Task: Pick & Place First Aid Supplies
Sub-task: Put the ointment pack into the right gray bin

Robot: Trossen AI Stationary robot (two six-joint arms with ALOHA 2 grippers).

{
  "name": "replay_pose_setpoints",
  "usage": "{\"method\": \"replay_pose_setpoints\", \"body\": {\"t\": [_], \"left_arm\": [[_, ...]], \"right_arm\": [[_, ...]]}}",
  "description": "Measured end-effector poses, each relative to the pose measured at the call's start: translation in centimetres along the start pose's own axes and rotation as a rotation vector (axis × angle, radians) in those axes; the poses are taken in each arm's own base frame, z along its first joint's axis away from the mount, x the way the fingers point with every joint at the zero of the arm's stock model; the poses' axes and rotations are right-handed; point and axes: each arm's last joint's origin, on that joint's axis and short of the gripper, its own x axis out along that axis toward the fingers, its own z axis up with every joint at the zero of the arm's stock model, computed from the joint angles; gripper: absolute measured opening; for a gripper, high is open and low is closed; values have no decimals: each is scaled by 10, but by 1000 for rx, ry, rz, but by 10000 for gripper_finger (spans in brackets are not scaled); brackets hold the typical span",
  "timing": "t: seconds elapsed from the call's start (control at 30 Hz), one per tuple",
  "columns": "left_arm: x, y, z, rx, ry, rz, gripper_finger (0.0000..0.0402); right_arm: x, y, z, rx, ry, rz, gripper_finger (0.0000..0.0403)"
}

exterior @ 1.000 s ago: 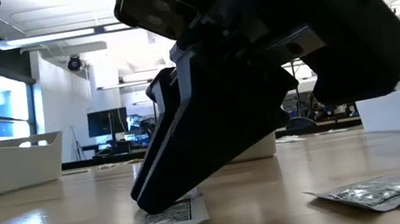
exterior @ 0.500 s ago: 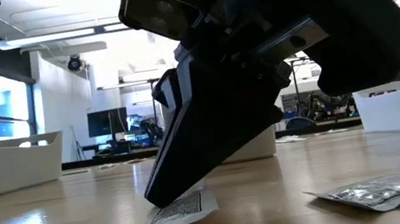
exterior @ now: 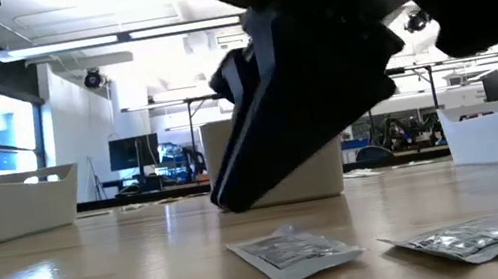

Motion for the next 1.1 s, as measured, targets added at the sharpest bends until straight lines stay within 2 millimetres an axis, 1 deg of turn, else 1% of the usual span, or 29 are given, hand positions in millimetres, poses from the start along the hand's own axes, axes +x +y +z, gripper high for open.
{"method": "replay_pose_setpoints", "body": {"t": [0.13,0.27,0.47,0.63,0.83,0.93,1.1], "left_arm": [[0,0,0,0,0,1,128],[0,0,0,0,1,1,128],[0,0,0,0,0,0,128],[0,0,0,0,0,0,128],[0,0,0,0,0,0,128],[0,0,0,0,1,0,128],[0,0,0,0,0,0,128]], "right_arm": [[-1,5,-7,74,54,-83,79],[-2,10,-12,135,75,-166,85],[-3,22,-12,236,56,-169,83],[-4,26,-14,355,47,-202,83],[-5,27,-16,335,60,-236,83],[-7,27,-15,341,49,-242,83],[-15,31,-10,431,20,-243,83]]}}
